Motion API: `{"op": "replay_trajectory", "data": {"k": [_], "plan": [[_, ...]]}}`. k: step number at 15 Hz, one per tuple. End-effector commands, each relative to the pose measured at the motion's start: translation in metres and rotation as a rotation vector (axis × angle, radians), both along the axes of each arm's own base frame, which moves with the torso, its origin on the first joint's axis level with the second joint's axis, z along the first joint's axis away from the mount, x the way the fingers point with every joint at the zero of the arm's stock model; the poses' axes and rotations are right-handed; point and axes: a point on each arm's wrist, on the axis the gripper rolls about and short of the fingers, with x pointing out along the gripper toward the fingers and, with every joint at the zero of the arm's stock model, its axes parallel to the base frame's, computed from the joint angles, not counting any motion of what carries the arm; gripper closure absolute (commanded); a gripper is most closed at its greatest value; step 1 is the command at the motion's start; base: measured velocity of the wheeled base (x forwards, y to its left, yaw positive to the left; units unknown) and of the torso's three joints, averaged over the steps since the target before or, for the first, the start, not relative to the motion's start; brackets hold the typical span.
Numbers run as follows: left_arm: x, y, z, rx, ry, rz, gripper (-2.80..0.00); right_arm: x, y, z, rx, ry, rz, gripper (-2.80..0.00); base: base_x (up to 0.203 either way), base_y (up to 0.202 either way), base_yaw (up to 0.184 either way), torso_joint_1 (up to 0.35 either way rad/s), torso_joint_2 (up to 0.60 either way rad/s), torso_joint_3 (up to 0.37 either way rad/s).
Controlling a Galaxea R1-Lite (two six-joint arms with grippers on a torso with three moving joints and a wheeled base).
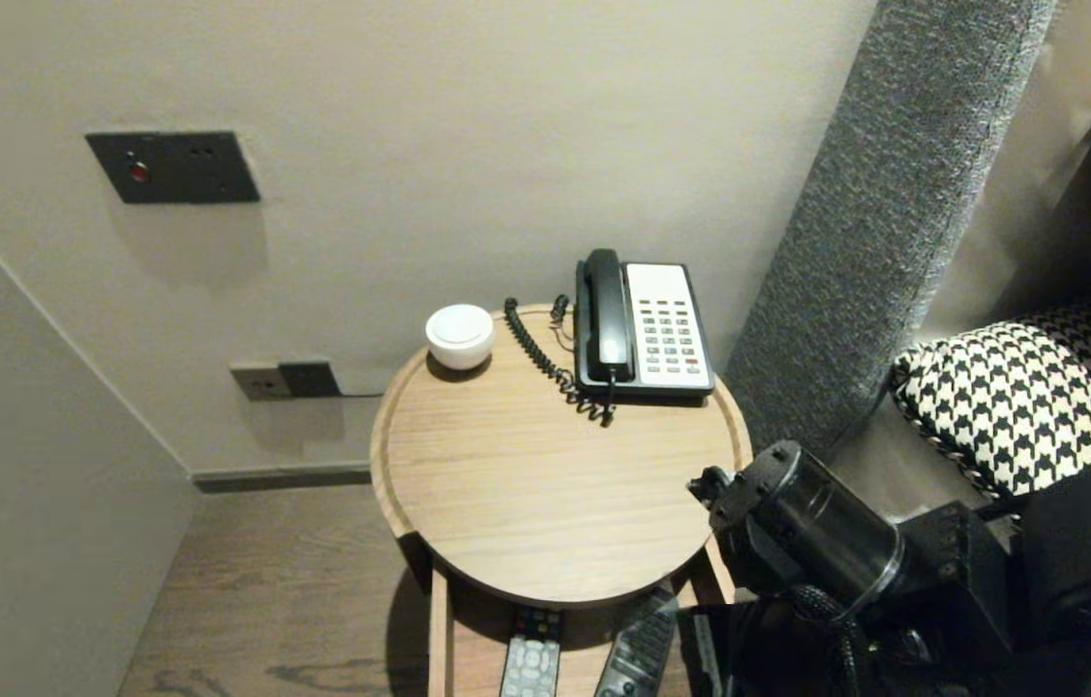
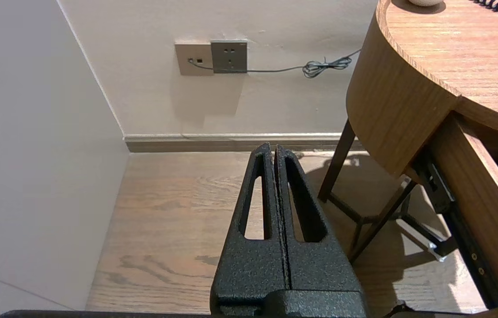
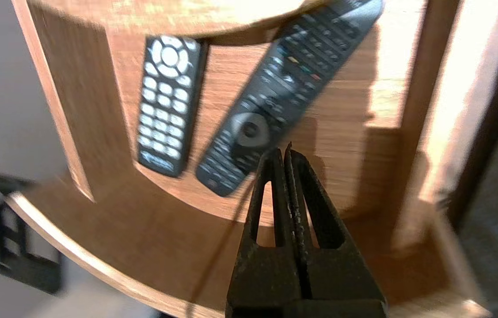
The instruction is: Take the remote control out of the drawer one by one and place them on the table
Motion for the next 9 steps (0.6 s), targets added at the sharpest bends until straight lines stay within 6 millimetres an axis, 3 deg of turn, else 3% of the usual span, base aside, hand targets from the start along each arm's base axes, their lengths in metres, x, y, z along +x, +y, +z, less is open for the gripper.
{"op": "replay_trajectory", "data": {"k": [1,5,9], "plan": [[0.0,0.0,0.0,0.0,-0.001,0.001,0.0,0.009,0.014,-0.009,0.008,0.041,-0.068,-2.8,0.0,0.0,0.0,0.0,0.0,0.0],[0.0,0.0,0.0,-0.002,-0.001,0.001,0.0,0.009,0.011,-0.014,-0.003,0.054,-0.113,-2.8,0.0,0.0,0.0,0.0,0.0,0.0],[0.0,0.0,0.0,-0.001,-0.001,0.001,0.0,0.003,0.009,-0.037,-0.083,0.098,-0.107,-2.8,0.0,0.0,0.0,0.0,0.0,0.0]]}}
